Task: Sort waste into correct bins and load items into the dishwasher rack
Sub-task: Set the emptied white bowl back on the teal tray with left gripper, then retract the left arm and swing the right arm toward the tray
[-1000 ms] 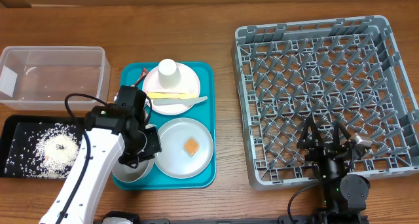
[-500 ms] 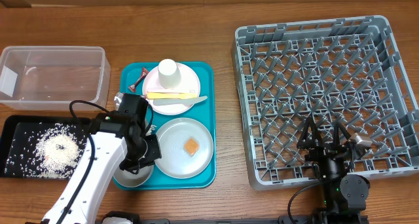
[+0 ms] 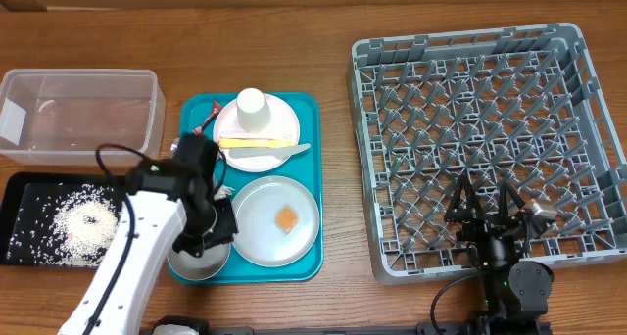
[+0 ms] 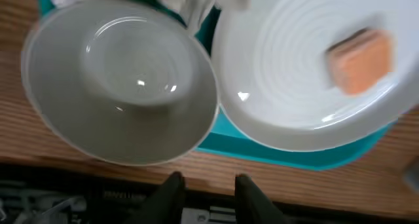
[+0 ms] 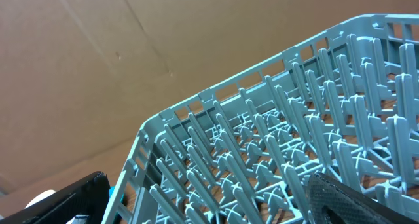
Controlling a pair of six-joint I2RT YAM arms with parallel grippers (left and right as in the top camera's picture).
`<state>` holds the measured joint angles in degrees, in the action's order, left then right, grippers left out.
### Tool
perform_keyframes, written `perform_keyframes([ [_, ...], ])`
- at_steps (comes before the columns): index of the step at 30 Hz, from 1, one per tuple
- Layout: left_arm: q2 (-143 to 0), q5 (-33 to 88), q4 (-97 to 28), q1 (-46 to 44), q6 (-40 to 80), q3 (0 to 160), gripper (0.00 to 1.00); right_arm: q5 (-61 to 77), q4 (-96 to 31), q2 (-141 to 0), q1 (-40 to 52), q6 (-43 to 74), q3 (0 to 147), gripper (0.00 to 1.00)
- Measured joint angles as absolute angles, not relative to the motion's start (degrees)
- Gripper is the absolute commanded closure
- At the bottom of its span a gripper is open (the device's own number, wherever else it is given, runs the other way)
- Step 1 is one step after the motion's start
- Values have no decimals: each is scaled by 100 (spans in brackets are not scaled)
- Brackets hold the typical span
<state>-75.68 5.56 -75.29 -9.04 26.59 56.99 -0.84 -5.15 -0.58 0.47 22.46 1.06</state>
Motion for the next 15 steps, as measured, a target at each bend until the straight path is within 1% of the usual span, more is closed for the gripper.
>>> perform_keyframes([
  [6,-7588,554,-8138,-886,2644,7041,68,-84,-508,-60,47,2248,106,0],
  [11,-7588,528,-8202,-458,2644,7585,64,-86,-510,-60,47,2246,104,0],
  [14,-7588,497,-8182,-121,2648,7601,56,-86,-502,-60,47,2248,106,0],
  [15,-7588,475,-8173,-27,2646,7601,49,-84,-449,-62,47,2285,106,0],
])
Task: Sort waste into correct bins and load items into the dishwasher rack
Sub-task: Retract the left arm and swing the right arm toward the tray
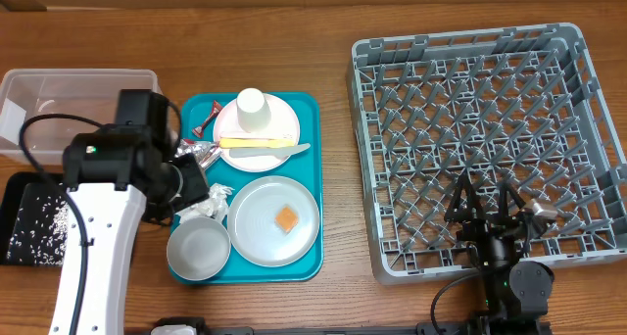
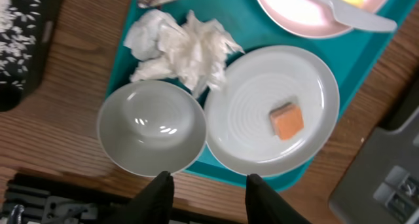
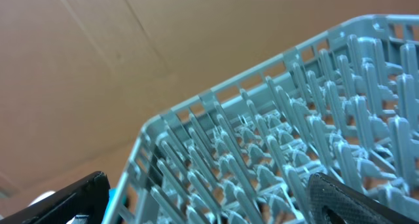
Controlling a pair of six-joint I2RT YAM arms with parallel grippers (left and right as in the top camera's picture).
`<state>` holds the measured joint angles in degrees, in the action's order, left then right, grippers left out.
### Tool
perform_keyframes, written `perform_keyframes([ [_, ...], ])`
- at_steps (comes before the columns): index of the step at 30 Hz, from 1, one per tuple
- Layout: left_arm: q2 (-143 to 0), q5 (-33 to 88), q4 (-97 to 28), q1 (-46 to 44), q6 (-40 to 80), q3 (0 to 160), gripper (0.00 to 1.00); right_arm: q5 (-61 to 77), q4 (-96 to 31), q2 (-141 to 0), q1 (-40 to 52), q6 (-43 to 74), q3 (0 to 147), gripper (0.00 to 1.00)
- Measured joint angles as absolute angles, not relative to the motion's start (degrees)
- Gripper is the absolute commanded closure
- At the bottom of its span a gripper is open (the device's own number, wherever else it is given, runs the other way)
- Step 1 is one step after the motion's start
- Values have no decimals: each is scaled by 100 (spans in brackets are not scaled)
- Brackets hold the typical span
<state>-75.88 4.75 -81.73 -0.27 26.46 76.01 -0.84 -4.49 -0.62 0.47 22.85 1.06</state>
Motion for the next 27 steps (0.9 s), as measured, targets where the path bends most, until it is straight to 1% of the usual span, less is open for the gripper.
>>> perform_keyframes([
  [1,-7588,447,-8141,73,2648,7601,34,-45,-303,-64,47,2403,106,0],
  [2,-7588,421,-8079,174,2659,7601,23,64,-132,-62,47,2628,106,0],
  [5,-7588,362,-7815,510,2646,7601,18,805,-93,-62,47,3682,106,0],
  [8,-7588,322,-7579,908,2689,7603,18,1730,-95,-64,47,5256,106,0],
  [10,-7588,318,-7494,1142,2709,7618,18,2099,-62,-64,47,6003,106,0],
  [12,-7588,355,-7498,1326,2700,7695,15,2434,189,-64,47,6464,106,0],
  [14,-7588,403,-7505,1400,2674,7848,9,2751,781,-64,47,6654,106,0],
  [18,-7588,392,-7544,1402,2617,8265,8,3264,1498,-62,47,6834,115,0],
  [20,-7588,318,-7550,1402,2596,8383,7,3424,1455,-64,47,6827,172,0],
  [22,-7588,217,-7546,1402,2596,8416,4,3566,1131,-64,47,6711,410,1],
  [23,-7588,154,-7546,1402,2600,8416,0,3603,958,-67,47,6641,563,1],
  [27,-7588,-215,-7489,1402,2757,8416,0,3715,126,-165,47,6169,1551,1],
])
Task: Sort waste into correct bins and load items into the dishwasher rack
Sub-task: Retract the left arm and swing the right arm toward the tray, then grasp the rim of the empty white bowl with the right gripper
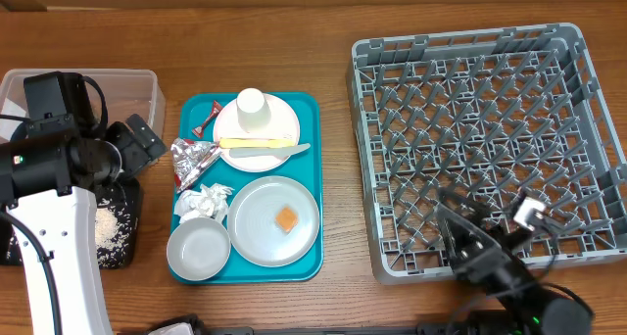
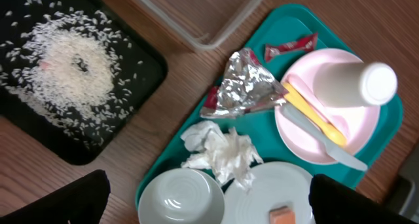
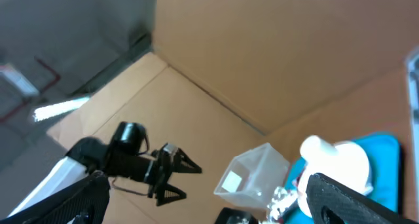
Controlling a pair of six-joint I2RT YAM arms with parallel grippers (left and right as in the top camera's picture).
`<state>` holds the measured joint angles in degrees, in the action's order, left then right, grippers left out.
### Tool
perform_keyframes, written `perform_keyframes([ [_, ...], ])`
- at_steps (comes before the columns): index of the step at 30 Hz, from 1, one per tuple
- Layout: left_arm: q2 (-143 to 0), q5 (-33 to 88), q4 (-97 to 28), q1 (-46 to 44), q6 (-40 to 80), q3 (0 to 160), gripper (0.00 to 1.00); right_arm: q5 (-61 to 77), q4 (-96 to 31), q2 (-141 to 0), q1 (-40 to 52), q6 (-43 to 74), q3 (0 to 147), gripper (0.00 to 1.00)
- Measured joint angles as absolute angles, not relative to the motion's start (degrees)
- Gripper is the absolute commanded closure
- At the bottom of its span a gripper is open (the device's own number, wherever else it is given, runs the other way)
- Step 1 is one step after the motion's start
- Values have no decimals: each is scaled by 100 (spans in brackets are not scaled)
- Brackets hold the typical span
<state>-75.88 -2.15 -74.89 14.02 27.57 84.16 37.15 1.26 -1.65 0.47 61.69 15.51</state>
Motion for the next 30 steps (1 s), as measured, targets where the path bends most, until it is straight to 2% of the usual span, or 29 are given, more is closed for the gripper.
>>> perform_keyframes([
  [9,-7588,-1249,-7135,1402,3011,8416,0,3732,-1280,-1389,47,4794,3903,1],
  [15,-7588,-1761,-7002,1544,3297,8416,0,3817,-1765,-2630,102,4160,4731,1],
  [18,-7588,-1684,-6936,1940,3380,8416,0,3708,-1778,-3153,384,3918,4915,1],
  [25,-7588,-797,-6932,2729,3450,8416,0,2637,-1804,-4047,1857,3483,5356,1],
  [30,-7588,-497,-6930,2738,3461,8418,0,829,-2016,-5304,3848,3079,5983,0],
])
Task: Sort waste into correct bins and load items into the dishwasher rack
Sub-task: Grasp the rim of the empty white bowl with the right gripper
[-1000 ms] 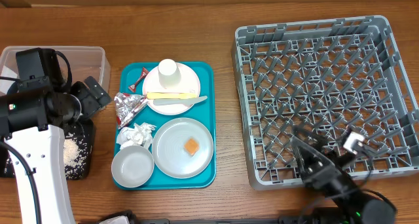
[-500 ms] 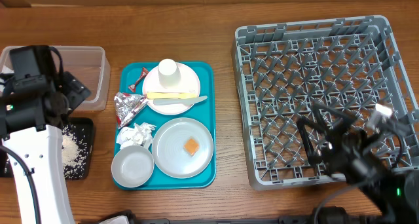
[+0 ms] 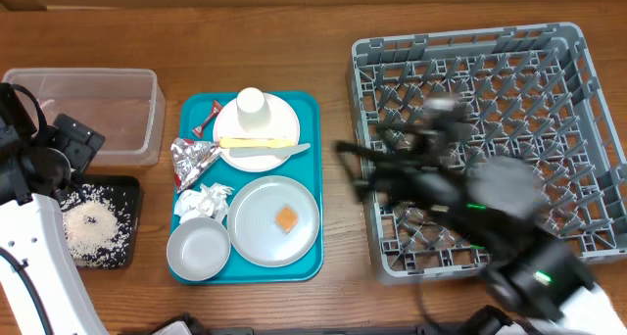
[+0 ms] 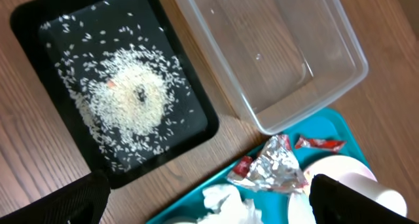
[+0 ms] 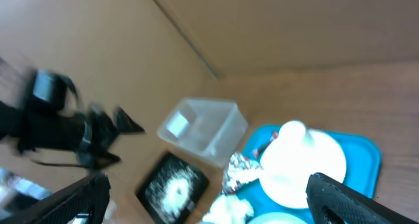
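A teal tray [image 3: 312, 173] carries a pink plate [image 3: 257, 131] with a white cup [image 3: 252, 104] and yellow and grey cutlery, crumpled foil [image 3: 193, 160], a red wrapper [image 3: 209, 115], a white napkin [image 3: 199, 200], a grey bowl [image 3: 198, 249] and a white plate [image 3: 277, 220] holding an orange piece. The grey dishwasher rack [image 3: 470, 110] stands empty on the right. My left gripper [image 3: 76, 139] hangs open, holding nothing, at the far left between bin and rice tray. My right gripper [image 3: 355, 168], blurred, is open over the rack's left edge.
A clear plastic bin [image 4: 262, 60] sits at the back left. In front of it lies a black tray [image 4: 124, 106] scattered with rice. The right arm stretches across the rack's front half. Bare wood lies between the teal tray and the rack.
My left gripper has moved further left and now looks down on the clear bin and rice tray. The right arm has come up from the rack's front edge and reaches over the rack's left side.
My left gripper was low over the grey bowl with its jaws close together. Then it stood higher beside the teal tray, then wide open over the rice tray, now at the far left. The right arm stayed at the rack's front, then tilted up, now spans the rack.
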Controlling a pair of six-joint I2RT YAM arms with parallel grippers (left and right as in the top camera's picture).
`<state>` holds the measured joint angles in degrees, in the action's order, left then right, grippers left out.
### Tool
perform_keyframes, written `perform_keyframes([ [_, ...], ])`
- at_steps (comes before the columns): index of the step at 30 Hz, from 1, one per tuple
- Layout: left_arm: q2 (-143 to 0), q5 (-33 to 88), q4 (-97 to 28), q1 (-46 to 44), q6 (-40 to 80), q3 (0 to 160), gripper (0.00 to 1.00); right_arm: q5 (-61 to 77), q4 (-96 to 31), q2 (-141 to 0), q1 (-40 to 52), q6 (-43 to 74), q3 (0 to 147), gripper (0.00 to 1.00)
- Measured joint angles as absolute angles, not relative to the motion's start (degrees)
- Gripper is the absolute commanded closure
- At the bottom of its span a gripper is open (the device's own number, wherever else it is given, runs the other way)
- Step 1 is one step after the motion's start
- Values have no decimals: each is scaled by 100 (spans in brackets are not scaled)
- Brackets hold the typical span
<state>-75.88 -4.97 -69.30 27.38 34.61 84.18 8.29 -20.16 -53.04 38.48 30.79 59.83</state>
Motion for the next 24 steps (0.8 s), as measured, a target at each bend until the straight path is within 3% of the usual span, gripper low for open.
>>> perform_keyframes([
  [4,-7588,-445,-6925,2738,3461,8418,0,-469,-2110,-6493,5006,2930,6410,0],
  [9,-7588,-423,-6925,2738,3461,8418,0,-1035,-2115,-7815,5518,3026,6685,0],
  [19,-7588,-403,-6921,2738,3461,8418,0,-252,-2141,-9074,5677,3538,6687,1],
  [21,-7588,-403,-6923,2738,3461,8418,0,-172,-2156,-9137,5835,3597,6687,11],
  [24,-7588,-403,-6923,2738,3461,8418,0,-108,-2250,-9282,6171,3852,6726,6],
])
